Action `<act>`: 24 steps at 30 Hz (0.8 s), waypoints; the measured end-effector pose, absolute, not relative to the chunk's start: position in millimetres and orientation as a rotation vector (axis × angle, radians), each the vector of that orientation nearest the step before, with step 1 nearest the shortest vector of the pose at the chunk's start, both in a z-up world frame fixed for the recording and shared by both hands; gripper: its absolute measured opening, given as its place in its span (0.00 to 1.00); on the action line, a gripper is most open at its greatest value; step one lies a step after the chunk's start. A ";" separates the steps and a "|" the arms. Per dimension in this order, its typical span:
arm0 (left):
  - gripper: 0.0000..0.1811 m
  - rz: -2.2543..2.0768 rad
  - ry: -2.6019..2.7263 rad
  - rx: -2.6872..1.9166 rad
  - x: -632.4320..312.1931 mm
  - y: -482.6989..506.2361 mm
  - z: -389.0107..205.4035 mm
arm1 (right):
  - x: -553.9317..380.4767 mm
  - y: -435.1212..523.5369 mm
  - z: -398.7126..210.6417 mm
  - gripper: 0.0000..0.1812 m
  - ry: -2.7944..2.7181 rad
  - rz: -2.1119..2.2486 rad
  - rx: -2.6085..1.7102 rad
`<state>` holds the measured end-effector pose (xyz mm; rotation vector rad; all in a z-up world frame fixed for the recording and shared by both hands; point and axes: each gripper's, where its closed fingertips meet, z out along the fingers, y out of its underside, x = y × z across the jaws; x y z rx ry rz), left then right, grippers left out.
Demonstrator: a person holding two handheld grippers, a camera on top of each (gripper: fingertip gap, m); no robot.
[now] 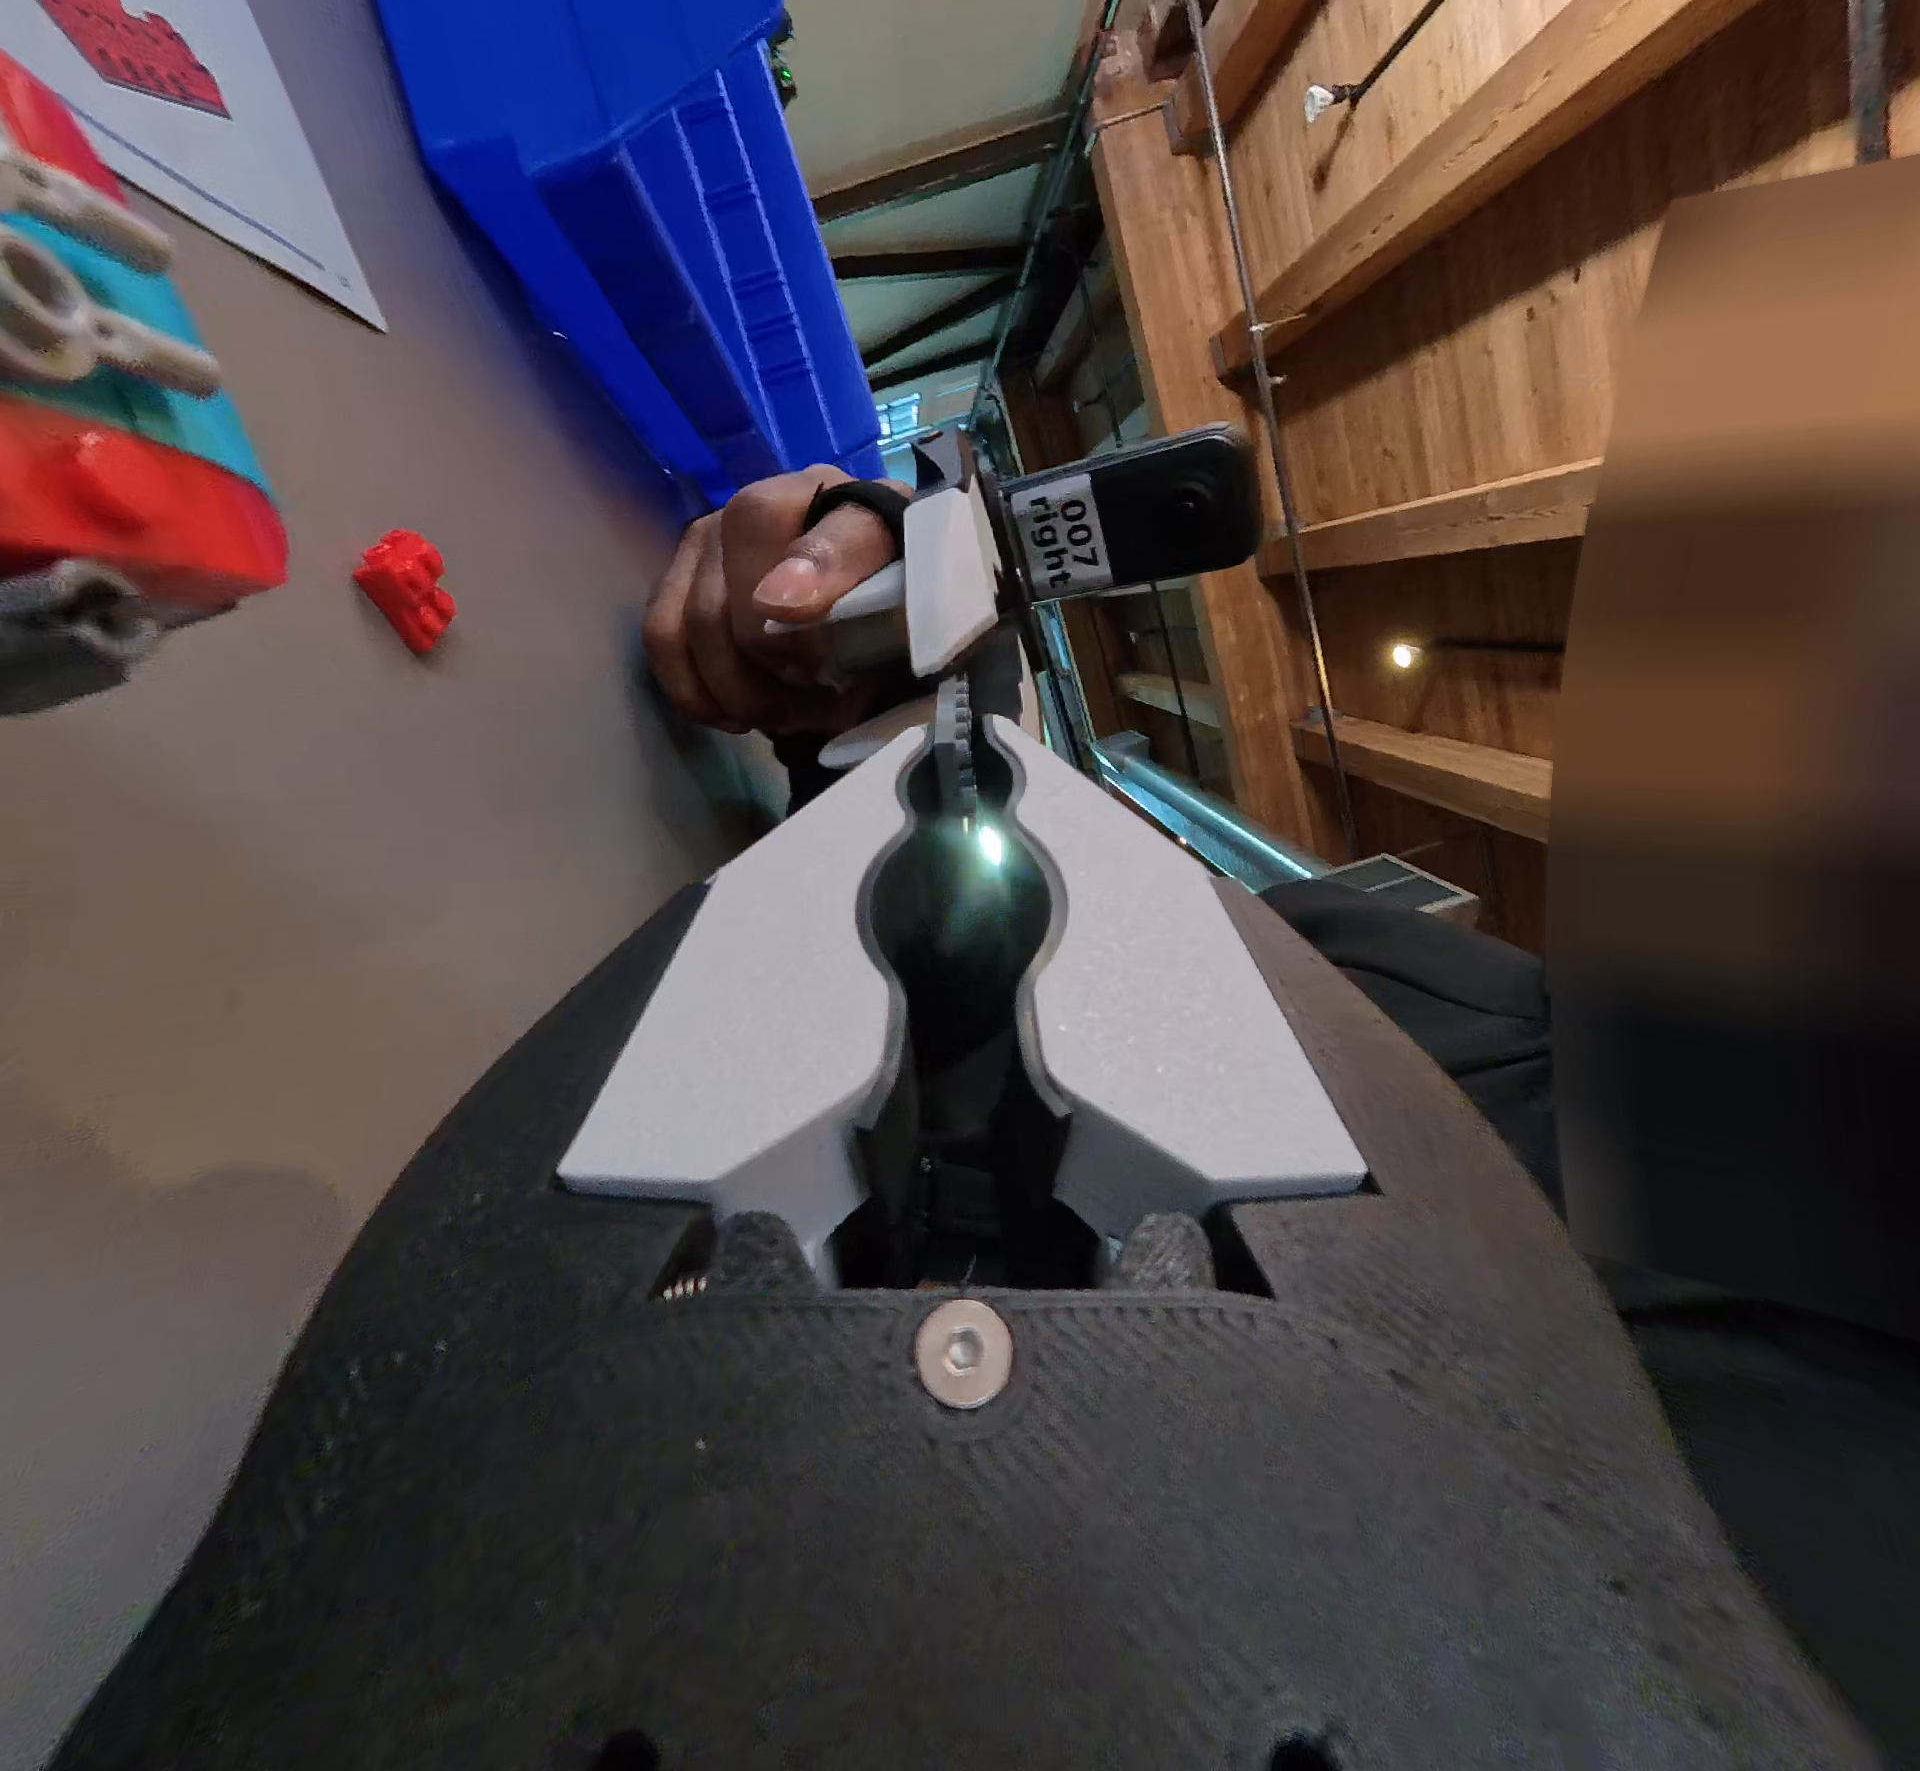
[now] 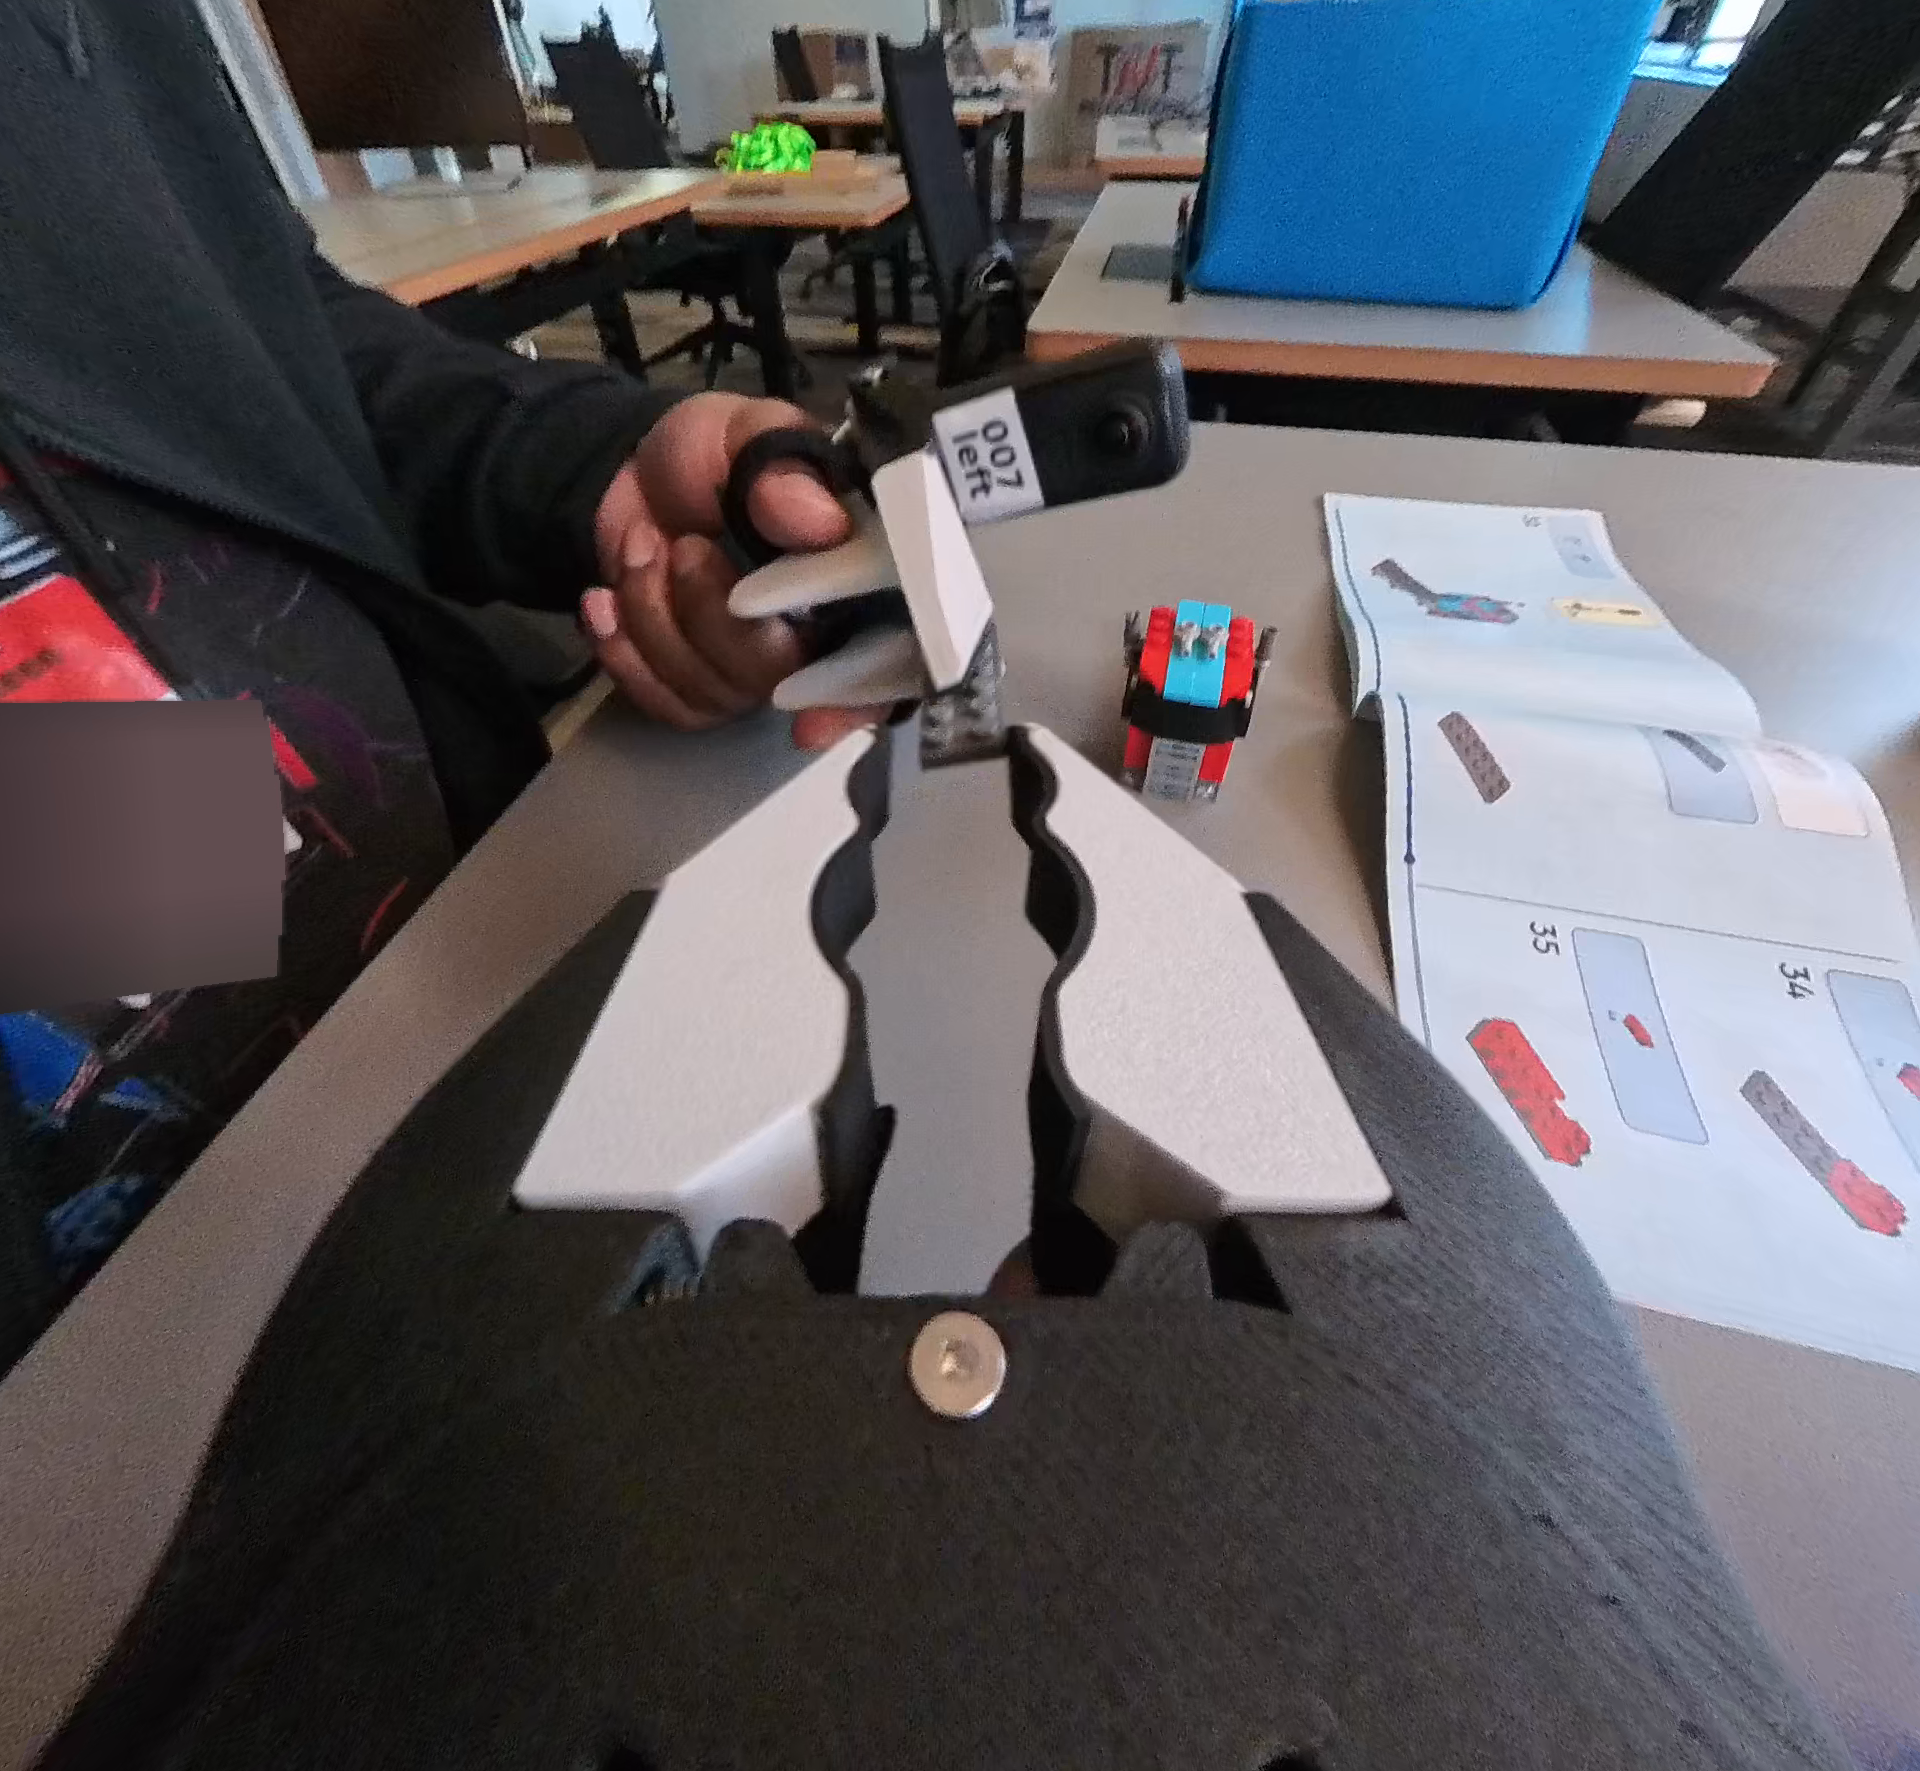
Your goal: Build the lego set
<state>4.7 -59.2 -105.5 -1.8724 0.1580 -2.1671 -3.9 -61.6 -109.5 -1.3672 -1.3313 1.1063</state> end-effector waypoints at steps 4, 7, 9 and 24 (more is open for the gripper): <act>0.03 -2.031 0.079 -1.943 -2.5 -50.7 -119.0 | 16.1 -36.8 -133.2 0.23 -1.359 0.942 -1.529; 0.02 -1.862 0.050 -2.026 -9.3 -44.3 -134.6 | 22.8 -21.8 -158.5 0.23 -1.415 0.798 -1.674; 0.03 -1.793 0.052 -2.051 -12.3 -42.4 -138.7 | 18.9 -21.1 -168.9 0.23 -1.460 0.762 -1.735; 0.03 -1.637 0.059 -2.093 -16.6 -35.9 -147.9 | 13.4 -33.7 -194.5 0.26 -1.496 0.670 -1.942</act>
